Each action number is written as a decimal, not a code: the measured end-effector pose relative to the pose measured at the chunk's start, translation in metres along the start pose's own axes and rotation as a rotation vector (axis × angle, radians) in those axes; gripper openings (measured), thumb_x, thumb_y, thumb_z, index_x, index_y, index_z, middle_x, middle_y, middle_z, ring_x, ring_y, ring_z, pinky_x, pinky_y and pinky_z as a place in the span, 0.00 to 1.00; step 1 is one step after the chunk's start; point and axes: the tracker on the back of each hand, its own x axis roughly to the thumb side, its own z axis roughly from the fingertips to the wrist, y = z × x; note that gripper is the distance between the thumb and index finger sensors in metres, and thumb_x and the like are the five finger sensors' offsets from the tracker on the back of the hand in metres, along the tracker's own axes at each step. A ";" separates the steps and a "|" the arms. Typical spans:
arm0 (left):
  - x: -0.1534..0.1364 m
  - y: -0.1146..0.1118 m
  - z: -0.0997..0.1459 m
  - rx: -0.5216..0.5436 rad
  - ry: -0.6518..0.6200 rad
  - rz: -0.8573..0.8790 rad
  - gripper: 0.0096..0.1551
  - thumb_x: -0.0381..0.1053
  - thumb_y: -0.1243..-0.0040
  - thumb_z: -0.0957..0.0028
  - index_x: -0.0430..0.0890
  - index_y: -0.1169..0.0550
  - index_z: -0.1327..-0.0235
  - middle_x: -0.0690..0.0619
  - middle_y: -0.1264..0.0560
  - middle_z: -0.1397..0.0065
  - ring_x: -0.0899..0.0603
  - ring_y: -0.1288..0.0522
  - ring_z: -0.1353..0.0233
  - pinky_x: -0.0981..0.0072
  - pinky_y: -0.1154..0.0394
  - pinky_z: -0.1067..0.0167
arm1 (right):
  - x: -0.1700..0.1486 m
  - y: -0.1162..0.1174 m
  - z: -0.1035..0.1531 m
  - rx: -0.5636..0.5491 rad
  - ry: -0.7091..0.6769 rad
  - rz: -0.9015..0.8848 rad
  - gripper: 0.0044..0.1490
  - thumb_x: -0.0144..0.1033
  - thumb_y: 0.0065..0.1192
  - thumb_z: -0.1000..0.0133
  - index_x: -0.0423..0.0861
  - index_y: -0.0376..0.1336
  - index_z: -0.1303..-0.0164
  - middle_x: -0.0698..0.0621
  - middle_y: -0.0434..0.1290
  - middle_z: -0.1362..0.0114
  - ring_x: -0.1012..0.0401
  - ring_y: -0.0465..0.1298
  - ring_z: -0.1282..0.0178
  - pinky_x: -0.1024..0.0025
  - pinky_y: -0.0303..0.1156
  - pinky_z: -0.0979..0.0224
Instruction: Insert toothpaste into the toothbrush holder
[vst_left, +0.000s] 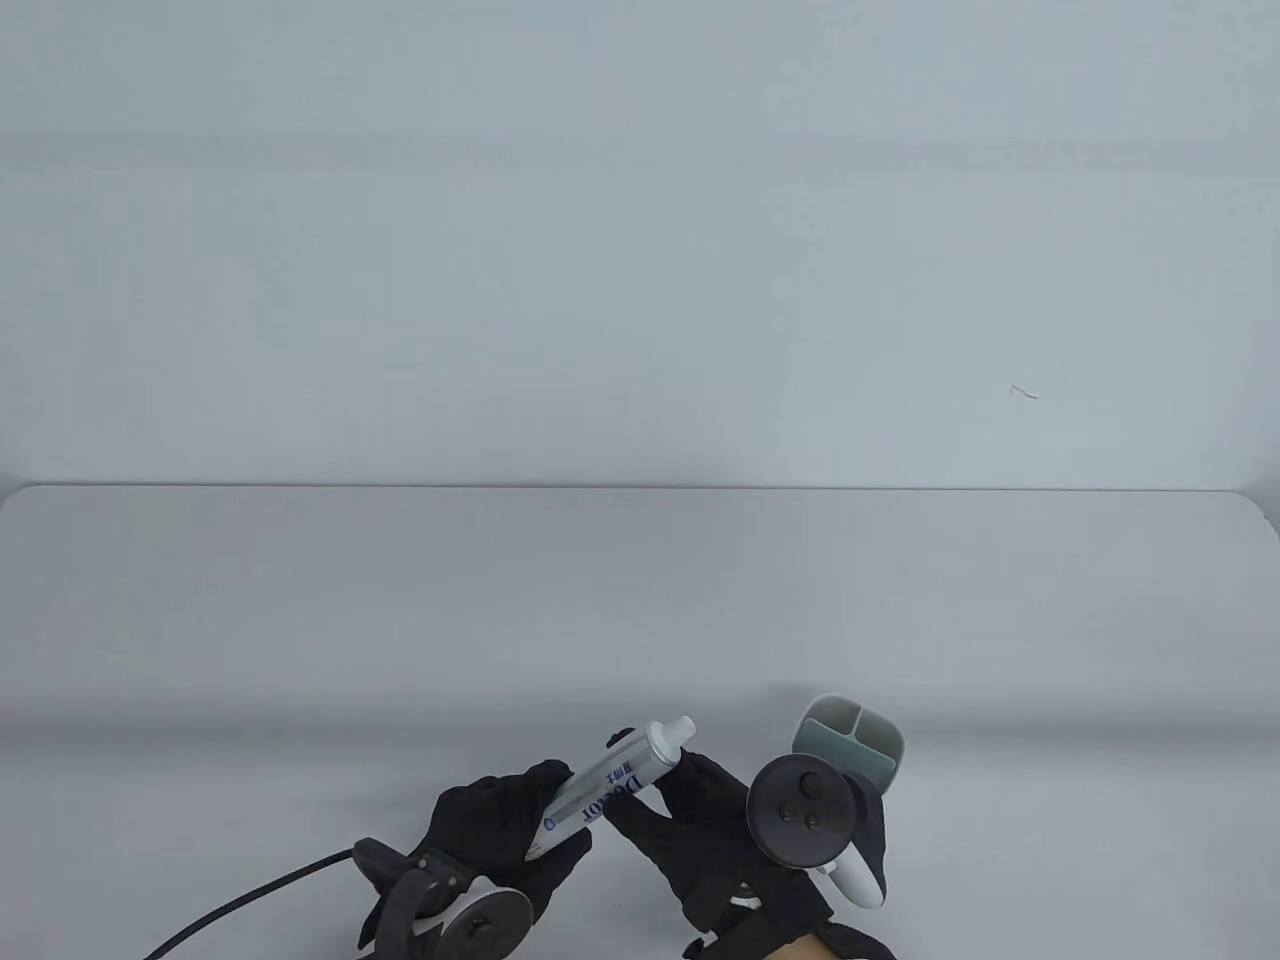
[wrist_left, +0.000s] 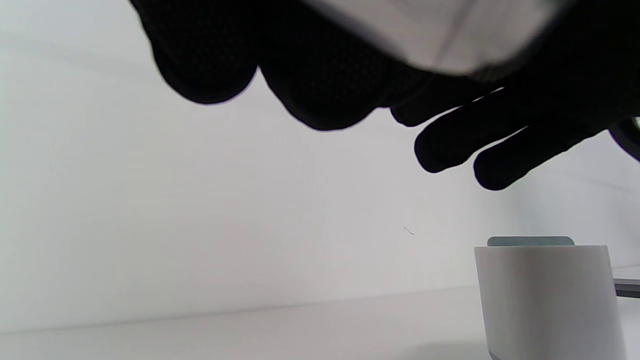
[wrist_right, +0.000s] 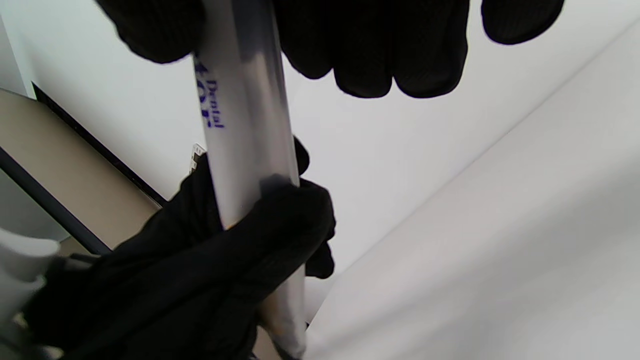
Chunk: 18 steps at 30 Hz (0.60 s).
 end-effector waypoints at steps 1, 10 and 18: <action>0.002 -0.001 0.000 0.002 -0.007 0.002 0.47 0.73 0.51 0.51 0.46 0.40 0.27 0.50 0.24 0.37 0.45 0.21 0.46 0.54 0.20 0.43 | -0.001 0.003 -0.002 0.005 0.007 -0.051 0.48 0.59 0.51 0.36 0.36 0.52 0.17 0.38 0.63 0.15 0.38 0.67 0.19 0.33 0.55 0.24; 0.011 -0.002 0.001 -0.012 -0.035 -0.024 0.46 0.68 0.49 0.46 0.41 0.41 0.25 0.47 0.23 0.35 0.43 0.19 0.46 0.55 0.20 0.43 | -0.012 0.022 -0.015 -0.045 0.057 -0.519 0.56 0.60 0.61 0.48 0.40 0.49 0.17 0.41 0.61 0.15 0.42 0.67 0.20 0.36 0.56 0.24; 0.014 -0.003 0.000 -0.028 -0.087 -0.059 0.44 0.65 0.48 0.43 0.42 0.44 0.23 0.46 0.24 0.30 0.50 0.18 0.42 0.53 0.20 0.41 | -0.014 0.024 -0.010 -0.156 0.043 -0.599 0.58 0.57 0.69 0.57 0.44 0.51 0.20 0.44 0.62 0.17 0.41 0.65 0.18 0.37 0.56 0.24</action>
